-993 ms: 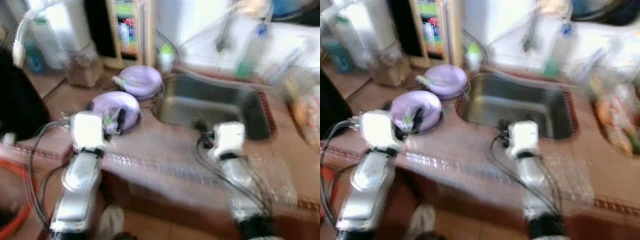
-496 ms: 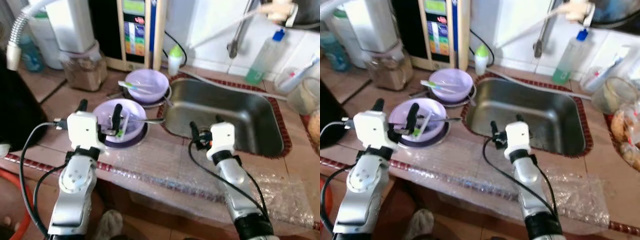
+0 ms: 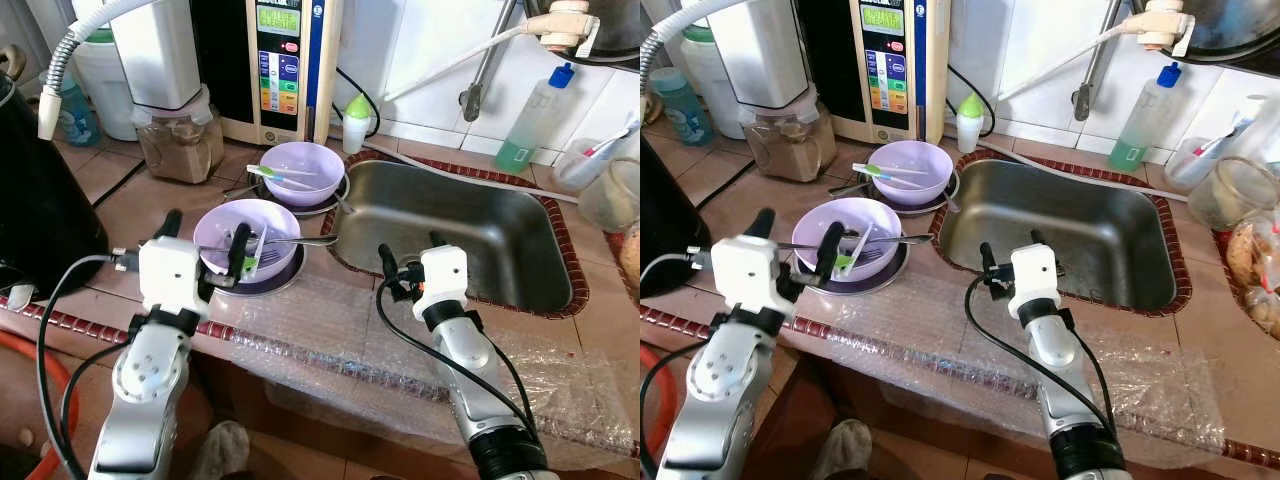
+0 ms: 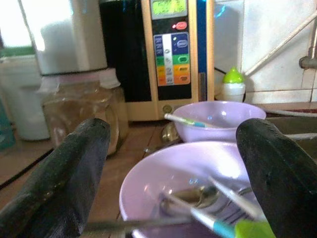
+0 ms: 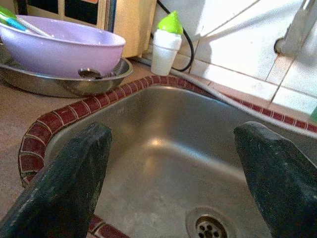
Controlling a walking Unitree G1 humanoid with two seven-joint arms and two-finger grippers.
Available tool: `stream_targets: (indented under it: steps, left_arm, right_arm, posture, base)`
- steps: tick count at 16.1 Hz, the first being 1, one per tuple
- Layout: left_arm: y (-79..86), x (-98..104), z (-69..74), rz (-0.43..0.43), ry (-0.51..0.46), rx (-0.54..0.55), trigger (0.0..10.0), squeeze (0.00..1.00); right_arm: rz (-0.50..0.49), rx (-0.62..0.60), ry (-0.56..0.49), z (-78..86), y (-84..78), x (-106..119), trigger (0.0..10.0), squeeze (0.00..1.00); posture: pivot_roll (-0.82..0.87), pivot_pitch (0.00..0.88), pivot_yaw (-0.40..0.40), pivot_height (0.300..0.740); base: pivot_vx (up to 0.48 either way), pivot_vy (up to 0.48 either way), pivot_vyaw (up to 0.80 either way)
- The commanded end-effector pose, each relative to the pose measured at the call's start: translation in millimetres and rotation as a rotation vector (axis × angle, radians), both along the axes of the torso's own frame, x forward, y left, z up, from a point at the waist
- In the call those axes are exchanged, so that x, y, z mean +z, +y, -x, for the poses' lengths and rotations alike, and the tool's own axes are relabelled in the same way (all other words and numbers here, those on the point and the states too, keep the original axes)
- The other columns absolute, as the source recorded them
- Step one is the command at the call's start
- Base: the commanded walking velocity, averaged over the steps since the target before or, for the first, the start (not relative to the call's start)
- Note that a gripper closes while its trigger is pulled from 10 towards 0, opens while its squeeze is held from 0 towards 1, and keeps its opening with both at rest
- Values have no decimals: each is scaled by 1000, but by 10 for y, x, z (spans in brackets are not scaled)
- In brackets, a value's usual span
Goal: Kitchen organization
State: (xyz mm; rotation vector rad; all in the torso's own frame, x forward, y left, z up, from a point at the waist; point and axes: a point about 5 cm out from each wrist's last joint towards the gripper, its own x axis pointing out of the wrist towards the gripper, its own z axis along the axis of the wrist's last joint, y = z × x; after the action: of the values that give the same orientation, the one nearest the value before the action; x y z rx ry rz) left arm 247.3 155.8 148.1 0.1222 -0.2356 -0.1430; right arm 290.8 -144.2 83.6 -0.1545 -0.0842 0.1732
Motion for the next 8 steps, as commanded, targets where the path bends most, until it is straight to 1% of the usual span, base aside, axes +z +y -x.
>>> stream_targets:
  steps: [1,3,4,8]
  left_arm:
    - [-39,52,3,-18,-22,-14,10000,0]
    - [-24,84,15,-49,-46,4,10000,0]
    - [-27,117,15,-52,-59,5,10000,0]
    - [-52,177,-14,-41,-76,5,10000,0]
  right_arm:
    - [-7,-16,2,-21,-28,9,10000,0]
    - [-8,-19,-7,-20,-34,15,10000,0]
    - [-8,-19,-5,-17,-37,8,10000,0]
    - [-6,-13,-2,-35,-24,3,10000,0]
  posture:
    - [37,0,-28,740]
    - [37,0,-28,740]
    - [37,0,-28,740]
    - [41,0,-33,740]
  base:
    - [0,0,-538]
    - [0,0,0]
    - [0,0,0]
    - [0,-259,0]
